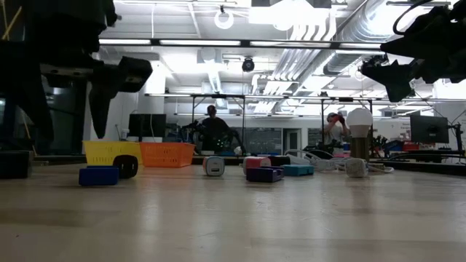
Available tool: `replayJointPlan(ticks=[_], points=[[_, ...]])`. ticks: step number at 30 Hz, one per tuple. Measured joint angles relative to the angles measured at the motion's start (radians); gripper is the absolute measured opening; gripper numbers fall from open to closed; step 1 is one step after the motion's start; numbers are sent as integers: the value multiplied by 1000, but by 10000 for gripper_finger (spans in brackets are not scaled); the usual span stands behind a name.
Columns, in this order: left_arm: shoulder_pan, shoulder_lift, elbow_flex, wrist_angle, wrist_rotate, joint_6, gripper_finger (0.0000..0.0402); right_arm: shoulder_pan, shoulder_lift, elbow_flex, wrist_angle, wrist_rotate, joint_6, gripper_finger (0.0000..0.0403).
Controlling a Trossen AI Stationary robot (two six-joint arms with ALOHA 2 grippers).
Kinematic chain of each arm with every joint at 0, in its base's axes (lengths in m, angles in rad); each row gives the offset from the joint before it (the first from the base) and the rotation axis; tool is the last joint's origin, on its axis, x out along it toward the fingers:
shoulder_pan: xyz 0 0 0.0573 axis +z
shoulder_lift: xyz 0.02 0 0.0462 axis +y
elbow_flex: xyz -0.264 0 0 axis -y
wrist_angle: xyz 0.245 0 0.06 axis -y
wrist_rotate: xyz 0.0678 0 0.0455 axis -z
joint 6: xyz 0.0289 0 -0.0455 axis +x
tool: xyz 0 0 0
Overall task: Pick & Place Office items
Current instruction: Put the left blue digital clock into the yellow basket
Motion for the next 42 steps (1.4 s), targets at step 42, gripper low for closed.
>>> replayJointPlan(ticks=[42], points=[[87, 275, 278, -290, 75, 22, 194, 0, 0, 0, 0, 0, 0, 259]])
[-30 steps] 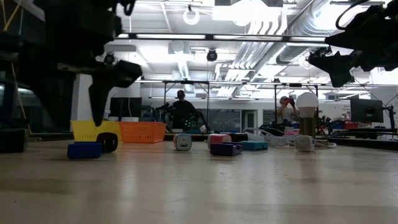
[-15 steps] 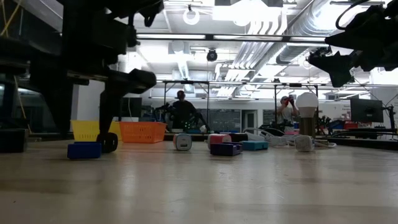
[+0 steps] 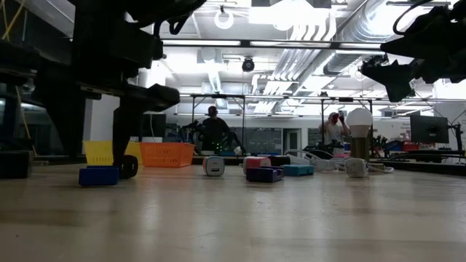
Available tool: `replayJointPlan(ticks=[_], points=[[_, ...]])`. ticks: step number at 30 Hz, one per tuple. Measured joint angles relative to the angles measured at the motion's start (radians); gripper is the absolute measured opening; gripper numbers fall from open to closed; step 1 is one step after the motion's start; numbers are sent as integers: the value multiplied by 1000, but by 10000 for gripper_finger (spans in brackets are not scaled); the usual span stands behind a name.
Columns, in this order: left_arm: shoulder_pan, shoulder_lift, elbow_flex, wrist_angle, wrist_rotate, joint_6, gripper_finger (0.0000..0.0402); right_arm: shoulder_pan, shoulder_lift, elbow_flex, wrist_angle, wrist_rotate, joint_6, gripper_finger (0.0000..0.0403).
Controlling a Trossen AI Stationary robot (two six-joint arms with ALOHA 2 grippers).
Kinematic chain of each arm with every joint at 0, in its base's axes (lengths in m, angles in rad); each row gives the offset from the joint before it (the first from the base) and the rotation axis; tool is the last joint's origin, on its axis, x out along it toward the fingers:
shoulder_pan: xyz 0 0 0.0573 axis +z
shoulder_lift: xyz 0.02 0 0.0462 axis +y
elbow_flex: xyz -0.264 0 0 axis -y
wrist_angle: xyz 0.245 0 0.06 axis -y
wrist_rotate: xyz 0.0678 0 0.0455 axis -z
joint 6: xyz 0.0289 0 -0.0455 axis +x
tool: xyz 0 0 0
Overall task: Pick & Place Office items
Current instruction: Put the left blue digital clock into the yellow basket
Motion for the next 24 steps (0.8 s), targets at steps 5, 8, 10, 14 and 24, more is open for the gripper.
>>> replayJointPlan(ticks=[5, 8, 10, 14, 24], points=[[0, 0, 0, 1, 7, 37, 194, 0, 0, 0, 0, 0, 0, 259], [0, 0, 0, 6, 7, 56, 194, 0, 0, 0, 0, 0, 0, 259], [0, 0, 0, 12, 7, 61, 194, 0, 0, 0, 0, 0, 0, 259], [1, 0, 0, 17, 3, 74, 195, 0, 0, 0, 0, 0, 0, 259], [11, 0, 0, 17, 1, 85, 229, 0, 0, 0, 0, 0, 0, 259]])
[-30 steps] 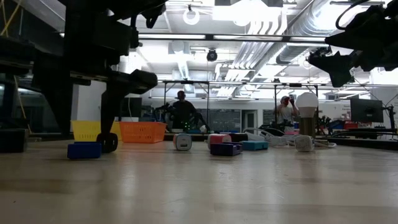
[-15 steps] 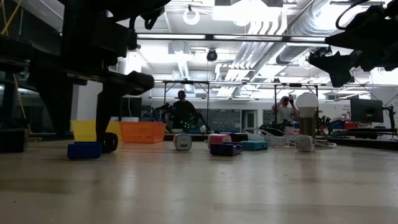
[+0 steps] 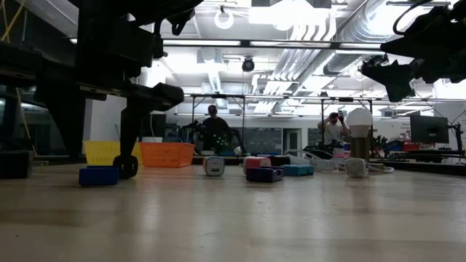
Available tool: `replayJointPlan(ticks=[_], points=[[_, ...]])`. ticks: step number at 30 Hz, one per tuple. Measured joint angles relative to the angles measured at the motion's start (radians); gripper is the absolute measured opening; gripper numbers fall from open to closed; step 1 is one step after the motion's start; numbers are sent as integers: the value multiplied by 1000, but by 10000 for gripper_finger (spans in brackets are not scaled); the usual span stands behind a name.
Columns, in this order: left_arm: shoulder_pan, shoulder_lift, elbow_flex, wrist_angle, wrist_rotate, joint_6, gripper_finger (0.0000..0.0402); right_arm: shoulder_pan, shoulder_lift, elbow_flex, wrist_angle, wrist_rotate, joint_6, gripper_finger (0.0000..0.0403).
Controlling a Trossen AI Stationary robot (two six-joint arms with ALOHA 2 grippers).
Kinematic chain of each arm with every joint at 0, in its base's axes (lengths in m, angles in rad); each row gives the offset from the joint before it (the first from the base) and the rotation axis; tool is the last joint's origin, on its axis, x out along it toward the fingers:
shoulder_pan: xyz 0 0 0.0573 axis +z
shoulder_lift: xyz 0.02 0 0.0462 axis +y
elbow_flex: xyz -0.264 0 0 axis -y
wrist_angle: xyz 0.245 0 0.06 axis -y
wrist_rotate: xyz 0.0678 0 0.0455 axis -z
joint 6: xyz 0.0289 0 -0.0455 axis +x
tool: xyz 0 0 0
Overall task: Pick & Place Office items
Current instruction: Put the left blue digital clock into the yellow basket
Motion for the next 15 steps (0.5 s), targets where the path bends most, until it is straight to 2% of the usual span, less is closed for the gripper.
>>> replayJointPlan(ticks=[15], points=[[0, 0, 0, 0, -6, 2, 239, 0, 0, 0, 0, 0, 0, 259]])
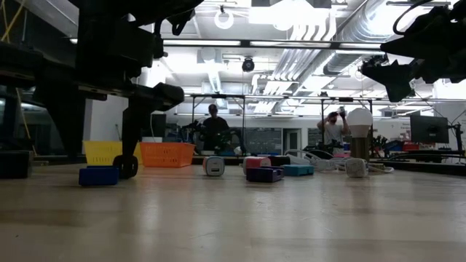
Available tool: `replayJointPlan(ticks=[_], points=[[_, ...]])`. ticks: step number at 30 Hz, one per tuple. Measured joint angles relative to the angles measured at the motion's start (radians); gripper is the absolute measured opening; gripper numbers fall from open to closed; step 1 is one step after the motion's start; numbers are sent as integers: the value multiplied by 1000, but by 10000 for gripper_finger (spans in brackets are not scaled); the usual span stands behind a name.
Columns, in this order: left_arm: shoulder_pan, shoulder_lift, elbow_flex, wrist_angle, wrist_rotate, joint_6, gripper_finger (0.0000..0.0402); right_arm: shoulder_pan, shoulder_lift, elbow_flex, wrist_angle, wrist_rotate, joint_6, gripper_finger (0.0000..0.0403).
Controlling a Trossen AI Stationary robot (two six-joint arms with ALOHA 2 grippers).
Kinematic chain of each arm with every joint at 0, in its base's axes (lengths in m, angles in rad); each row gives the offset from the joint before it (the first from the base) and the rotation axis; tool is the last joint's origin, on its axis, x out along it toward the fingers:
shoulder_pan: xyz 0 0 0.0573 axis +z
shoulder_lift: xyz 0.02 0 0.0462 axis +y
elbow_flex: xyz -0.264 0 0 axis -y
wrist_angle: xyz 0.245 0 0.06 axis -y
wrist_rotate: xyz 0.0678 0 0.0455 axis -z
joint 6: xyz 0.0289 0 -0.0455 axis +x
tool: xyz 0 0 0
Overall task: Pick & Place Office items
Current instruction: Put the left blue digital clock into the yellow basket
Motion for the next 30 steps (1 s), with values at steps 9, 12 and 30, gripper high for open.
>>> replayJointPlan(ticks=[9, 12, 30], points=[[0, 6, -1, 8, -2, -1, 239, 0, 0, 0, 0, 0, 0, 259], [0, 6, -1, 10, -4, -1, 239, 0, 0, 0, 0, 0, 0, 259], [-26, 40, -2, 14, -29, -5, 239, 0, 0, 0, 3, 0, 0, 259]])
